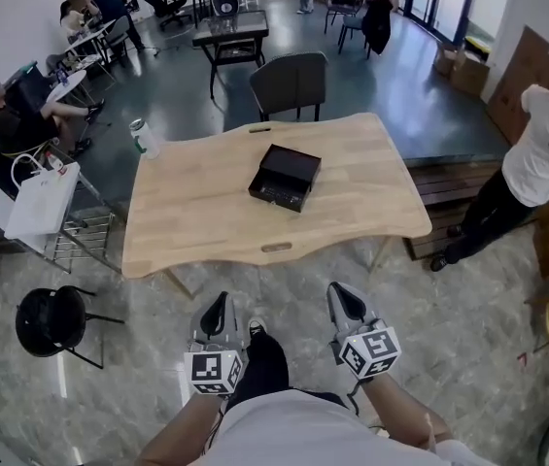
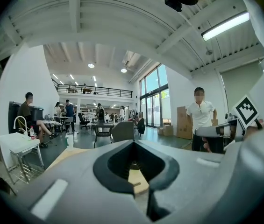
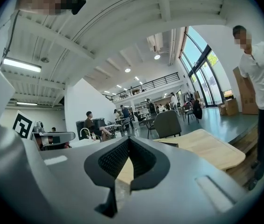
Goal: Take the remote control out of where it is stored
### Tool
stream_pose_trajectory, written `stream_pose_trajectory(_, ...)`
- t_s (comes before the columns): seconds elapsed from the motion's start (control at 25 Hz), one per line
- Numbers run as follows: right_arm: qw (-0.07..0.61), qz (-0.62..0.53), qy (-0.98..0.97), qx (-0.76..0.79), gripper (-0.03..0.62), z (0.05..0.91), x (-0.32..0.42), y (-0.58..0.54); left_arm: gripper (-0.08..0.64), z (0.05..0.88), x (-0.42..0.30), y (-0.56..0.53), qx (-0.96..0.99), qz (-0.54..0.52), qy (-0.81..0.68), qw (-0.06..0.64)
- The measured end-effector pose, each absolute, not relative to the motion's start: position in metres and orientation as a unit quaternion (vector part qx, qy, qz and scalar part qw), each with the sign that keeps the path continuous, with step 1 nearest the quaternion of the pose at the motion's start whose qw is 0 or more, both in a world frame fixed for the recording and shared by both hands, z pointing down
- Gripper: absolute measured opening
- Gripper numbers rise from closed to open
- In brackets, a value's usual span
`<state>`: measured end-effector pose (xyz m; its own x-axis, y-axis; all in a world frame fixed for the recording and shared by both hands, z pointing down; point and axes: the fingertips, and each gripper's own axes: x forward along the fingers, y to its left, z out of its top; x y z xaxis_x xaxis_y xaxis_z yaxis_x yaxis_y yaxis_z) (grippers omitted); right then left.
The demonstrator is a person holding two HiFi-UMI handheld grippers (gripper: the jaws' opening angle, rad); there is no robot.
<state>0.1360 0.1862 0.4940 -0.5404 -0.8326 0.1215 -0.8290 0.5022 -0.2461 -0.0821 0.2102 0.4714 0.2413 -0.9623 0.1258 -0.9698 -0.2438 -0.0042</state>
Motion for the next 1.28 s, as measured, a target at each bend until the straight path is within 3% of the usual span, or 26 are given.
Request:
stream_pose_trajectory(0.6, -0.023, -0.145, 0.840, -0.523, 0.026, 0.481, 0.055, -0.031, 0.002, 0.460, -0.147, -0.022, 0.835, 0.033, -0.548, 0.049)
stream_pose_trajectory(1.28, -0.043, -0.146, 0.862, -0.484, 0.026, 0.499, 0.057, -0.177, 0.002, 0.474, -0.145, -0.167, 0.809, 0.039, -0.583, 0.067)
